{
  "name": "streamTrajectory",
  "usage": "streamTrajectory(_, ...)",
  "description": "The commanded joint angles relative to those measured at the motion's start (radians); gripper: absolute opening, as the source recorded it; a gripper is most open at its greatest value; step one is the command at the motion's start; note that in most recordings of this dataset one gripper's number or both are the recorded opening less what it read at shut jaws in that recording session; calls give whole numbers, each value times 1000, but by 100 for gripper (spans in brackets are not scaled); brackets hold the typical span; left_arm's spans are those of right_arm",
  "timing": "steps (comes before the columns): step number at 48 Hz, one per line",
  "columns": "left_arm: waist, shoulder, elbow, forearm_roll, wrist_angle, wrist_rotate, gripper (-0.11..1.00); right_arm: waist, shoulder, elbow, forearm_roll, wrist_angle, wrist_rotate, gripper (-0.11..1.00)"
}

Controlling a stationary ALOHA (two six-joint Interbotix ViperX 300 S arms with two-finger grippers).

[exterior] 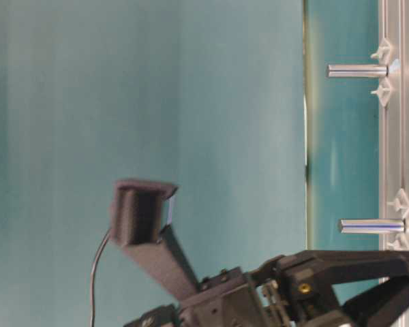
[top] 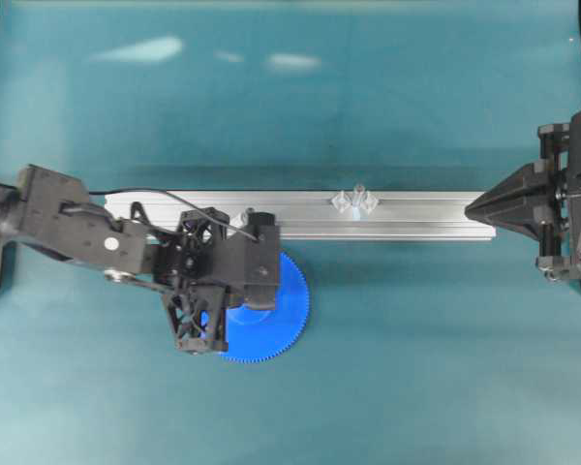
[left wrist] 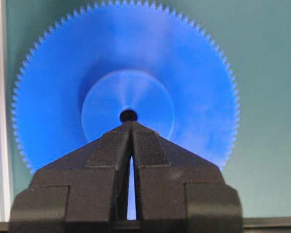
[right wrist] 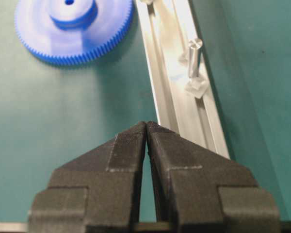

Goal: Insert the large gear onto the shaft.
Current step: 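Lower the left gripper and close it around the gear hub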

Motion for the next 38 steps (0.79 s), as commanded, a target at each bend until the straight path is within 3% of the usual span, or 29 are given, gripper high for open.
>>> streamTrajectory(1,-5,-2,-35,3,26,5,1,-6,3,-6,2,-11,9,14)
streamTrajectory(38,-5,37,-55,3,26,28,1,-6,-3,8,2,-15,14,14)
